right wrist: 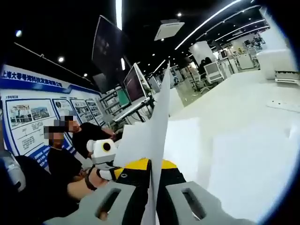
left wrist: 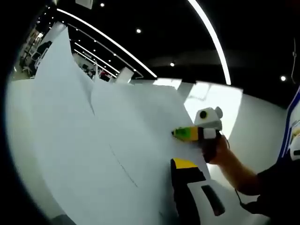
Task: Organize the stack of printing papers by aligning and flattening the scattered papers on the table
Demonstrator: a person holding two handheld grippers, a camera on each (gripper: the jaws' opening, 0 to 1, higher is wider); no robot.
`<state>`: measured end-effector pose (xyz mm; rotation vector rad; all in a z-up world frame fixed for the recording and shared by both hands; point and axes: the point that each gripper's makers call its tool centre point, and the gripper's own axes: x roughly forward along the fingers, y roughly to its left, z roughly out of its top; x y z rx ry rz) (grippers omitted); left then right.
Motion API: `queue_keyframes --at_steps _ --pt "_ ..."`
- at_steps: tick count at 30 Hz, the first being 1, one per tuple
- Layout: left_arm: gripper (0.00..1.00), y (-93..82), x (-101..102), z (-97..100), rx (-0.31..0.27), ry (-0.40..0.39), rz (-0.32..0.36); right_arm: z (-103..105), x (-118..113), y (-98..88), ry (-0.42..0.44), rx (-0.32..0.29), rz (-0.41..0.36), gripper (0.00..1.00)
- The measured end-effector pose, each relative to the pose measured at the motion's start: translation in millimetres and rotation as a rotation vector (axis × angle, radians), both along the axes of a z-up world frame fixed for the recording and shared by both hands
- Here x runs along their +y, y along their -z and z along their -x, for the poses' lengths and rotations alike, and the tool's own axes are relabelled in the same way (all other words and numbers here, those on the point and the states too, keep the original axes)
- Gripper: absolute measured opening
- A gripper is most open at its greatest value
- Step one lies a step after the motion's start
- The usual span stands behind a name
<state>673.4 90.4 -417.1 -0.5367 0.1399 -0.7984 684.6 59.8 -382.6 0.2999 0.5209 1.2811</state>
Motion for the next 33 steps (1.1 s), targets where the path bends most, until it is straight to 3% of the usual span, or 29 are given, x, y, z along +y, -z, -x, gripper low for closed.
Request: queue_keyframes --at_steps 6,12,22,28,33 --pt "0.22 -1.1 0 0.4 -0.001 0.002 0.006 -21 6 -1.5 -0.001 0.033 -0.030 0.00" --pt "0.22 -1.5 0 0.6 -0.002 0.004 0.008 -1 16 -1.2 -0.010 0.050 -0.057 0.00" --pt "0.23 -3.8 0 1.1 -0.004 0.008 0.026 4 22 0.6 0.003 0.096 -0.089 0.00" --pt "0.23 -3.7 -2 1.9 -0.006 0.016 0.021 -7 24 1.2 -0.008 0.114 -0.095 0.00" --pt "0.23 -3.6 -1 1.7 -0.007 0.016 0.021 5 27 0.1 -0.019 0.125 -0.104 0.00"
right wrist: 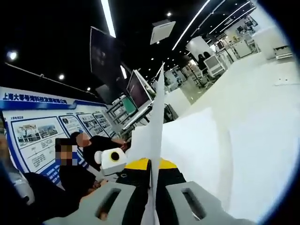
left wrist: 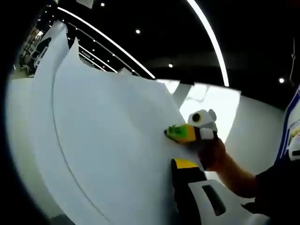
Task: Organize the stack of printing papers by aligning and flattening the scattered papers on the table
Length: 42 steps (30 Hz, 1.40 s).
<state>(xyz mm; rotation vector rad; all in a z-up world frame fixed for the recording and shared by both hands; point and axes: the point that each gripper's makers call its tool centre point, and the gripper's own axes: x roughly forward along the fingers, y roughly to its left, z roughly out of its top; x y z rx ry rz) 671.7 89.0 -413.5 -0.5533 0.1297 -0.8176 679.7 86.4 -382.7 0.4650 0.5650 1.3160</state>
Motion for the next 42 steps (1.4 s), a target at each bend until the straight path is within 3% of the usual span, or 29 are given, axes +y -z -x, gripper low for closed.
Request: queue_keyframes --at_steps 12,20,33,35,42 --pt "0.22 1.6 1 -0.2 -0.007 -0.001 -0.020 3 4 2.2 -0.008 0.006 0.006 0.00" --pt "0.15 3.2 1 0.8 -0.028 0.003 -0.052 6 5 5.1 -0.005 0.003 0.015 0.00" --pt "0.12 1.9 2 1.5 -0.042 -0.002 -0.060 -4 -4 -0.6 0.049 -0.016 -0.009 0.10" --pt "0.12 1.7 2 1.7 -0.043 -0.002 -0.060 -18 -6 -1.8 0.058 -0.022 -0.010 0.13" --pt "0.11 2.0 1 2.1 -0.046 -0.001 -0.063 -23 -16 -2.8 0.103 -0.048 -0.007 0.19"
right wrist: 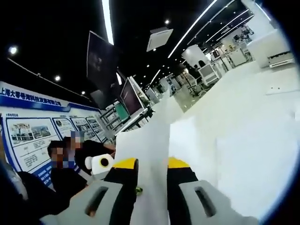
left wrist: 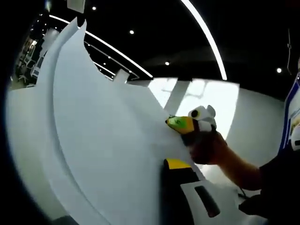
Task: Organize the stack of printing papers by aligning and flattening the scattered papers on the table
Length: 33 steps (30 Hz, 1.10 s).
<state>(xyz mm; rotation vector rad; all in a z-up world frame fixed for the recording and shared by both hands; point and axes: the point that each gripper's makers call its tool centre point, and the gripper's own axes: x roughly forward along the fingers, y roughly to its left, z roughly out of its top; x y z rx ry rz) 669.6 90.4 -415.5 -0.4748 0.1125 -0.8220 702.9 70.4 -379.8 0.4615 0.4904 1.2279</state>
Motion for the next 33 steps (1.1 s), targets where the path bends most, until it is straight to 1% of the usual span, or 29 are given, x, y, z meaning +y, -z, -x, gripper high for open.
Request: queue_keyframes --at_steps 3,4,7,9,11,13,15,16,20,23,27,28,29,31,33 --pt "0.11 -0.3 0 0.2 0.000 0.000 0.002 -1 -7 -1.8 0.027 -0.010 -0.004 0.22" --pt "0.11 -0.5 0 0.4 0.002 0.001 0.007 -7 -7 -2.4 0.037 -0.013 -0.008 0.22" --pt "0.11 -0.2 0 0.5 0.007 0.010 0.012 -6 -13 -4.3 0.048 -0.014 -0.014 0.23" --pt "0.11 0.4 0 0.0 0.008 0.009 0.009 -13 -15 -5.7 0.060 -0.015 -0.020 0.23" --pt "0.11 0.5 1 -0.4 0.008 0.008 0.010 -9 -22 -8.2 0.069 -0.020 -0.021 0.23" --pt "0.11 0.6 1 -0.5 0.009 0.006 0.011 -15 -30 -10.7 0.084 -0.032 -0.019 0.23" --pt "0.11 0.8 1 -0.7 0.009 0.004 0.010 -10 -36 -9.9 0.096 -0.039 -0.020 0.23" --pt "0.11 1.1 1 -0.9 0.009 0.004 0.008 -13 -41 -11.4 0.101 -0.041 -0.022 0.24" --pt "0.11 1.9 1 -1.1 0.008 0.000 0.000 -14 -52 -14.4 0.123 -0.049 -0.031 0.24" --pt "0.11 2.1 0 -0.7 0.010 -0.003 0.001 -8 -58 -17.2 0.138 -0.073 -0.020 0.26" --pt "0.11 1.4 1 -1.2 0.016 -0.006 0.015 -4 -68 -21.5 0.142 -0.091 -0.027 0.26" --pt "0.11 1.1 1 -1.2 0.017 -0.006 0.018 -13 -74 -23.4 0.151 -0.103 -0.021 0.26" --pt "0.11 1.0 1 -1.1 0.019 -0.005 0.021 -16 -78 -23.4 0.159 -0.113 -0.015 0.26" --pt "0.11 0.7 1 -1.2 0.020 -0.006 0.025 -8 -83 -22.2 0.168 -0.121 -0.013 0.26" --pt "0.11 0.6 1 -1.1 0.020 -0.005 0.025 -12 -85 -20.0 0.182 -0.122 -0.016 0.26"
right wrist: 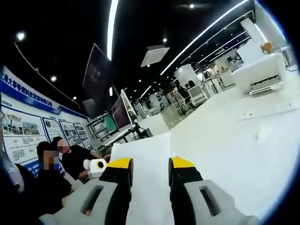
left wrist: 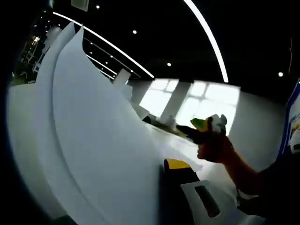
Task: Organize the stack of printing papers by aligning and flattening the scattered papers on the table
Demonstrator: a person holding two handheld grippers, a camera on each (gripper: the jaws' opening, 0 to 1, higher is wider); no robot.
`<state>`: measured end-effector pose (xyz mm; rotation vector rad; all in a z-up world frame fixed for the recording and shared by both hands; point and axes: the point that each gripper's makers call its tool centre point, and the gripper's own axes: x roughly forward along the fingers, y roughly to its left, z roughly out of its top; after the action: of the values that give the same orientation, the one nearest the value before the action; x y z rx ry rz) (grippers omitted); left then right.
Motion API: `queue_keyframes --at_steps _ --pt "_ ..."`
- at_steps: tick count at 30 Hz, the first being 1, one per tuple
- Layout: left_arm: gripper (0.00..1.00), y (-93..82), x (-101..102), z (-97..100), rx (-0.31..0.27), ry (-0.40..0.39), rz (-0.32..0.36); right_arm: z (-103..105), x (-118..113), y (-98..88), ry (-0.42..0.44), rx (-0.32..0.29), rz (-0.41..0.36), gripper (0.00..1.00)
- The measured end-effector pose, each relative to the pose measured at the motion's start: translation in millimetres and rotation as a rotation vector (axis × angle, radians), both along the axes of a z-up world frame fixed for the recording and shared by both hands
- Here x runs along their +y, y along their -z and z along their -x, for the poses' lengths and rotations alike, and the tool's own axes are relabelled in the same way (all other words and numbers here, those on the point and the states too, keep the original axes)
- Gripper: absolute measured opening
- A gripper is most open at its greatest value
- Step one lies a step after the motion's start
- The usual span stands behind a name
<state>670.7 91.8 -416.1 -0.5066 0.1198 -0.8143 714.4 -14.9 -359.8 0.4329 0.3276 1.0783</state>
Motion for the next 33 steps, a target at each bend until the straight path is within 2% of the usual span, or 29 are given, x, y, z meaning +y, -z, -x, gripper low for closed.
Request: queue_keyframes --at_steps 9,16,22,31,33 --pt "0.12 1.7 -2 0.7 0.000 0.004 -0.016 4 -20 -0.8 0.041 0.010 -0.017 0.27" --pt "0.12 1.5 -3 1.1 0.003 0.004 -0.013 8 -33 -3.0 0.078 -0.015 0.017 0.29" --pt "0.12 1.5 -4 1.5 0.008 0.007 -0.010 1 -41 -4.5 0.093 -0.005 0.002 0.29" --pt "0.11 1.0 -3 1.8 0.013 0.008 -0.001 8 -44 -14.2 0.107 -0.011 -0.012 0.30" --pt "0.11 -1.6 -3 2.2 0.010 0.008 0.018 9 -45 -14.6 0.110 -0.013 -0.007 0.30"
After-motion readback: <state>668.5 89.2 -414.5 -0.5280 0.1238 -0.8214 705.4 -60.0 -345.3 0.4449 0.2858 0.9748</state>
